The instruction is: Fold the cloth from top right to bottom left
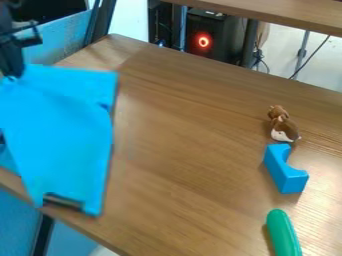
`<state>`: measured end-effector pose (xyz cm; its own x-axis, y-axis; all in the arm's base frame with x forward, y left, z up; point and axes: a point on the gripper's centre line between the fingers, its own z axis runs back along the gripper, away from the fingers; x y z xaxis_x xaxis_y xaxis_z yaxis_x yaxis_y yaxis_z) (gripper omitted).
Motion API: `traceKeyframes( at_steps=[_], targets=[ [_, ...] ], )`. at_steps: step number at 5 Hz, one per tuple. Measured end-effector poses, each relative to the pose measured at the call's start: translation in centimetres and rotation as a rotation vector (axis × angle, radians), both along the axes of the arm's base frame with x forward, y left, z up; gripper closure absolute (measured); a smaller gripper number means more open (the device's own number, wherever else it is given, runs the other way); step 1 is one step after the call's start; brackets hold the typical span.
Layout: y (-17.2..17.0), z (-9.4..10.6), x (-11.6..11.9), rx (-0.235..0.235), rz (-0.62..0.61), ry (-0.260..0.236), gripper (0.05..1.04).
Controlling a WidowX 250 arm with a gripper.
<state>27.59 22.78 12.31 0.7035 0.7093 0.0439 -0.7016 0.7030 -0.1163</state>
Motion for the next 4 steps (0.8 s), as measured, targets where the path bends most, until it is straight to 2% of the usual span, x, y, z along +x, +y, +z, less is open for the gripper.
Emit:
traceKeyframes(
  at_steps=[1,2,3,4],
  targets=[
    [1.8,-0.9,-1.8,0.037,0.102,0.077,0.991],
    [2.4,-2.4,-3.7,0.120,0.163,0.192,0.823],
    [1.7,-2.8,-3.1,0.191,0.121,0.233,0.542],
    [1.3,-2.6,-2.3,0.245,0.057,0.247,0.237]
  ],
)
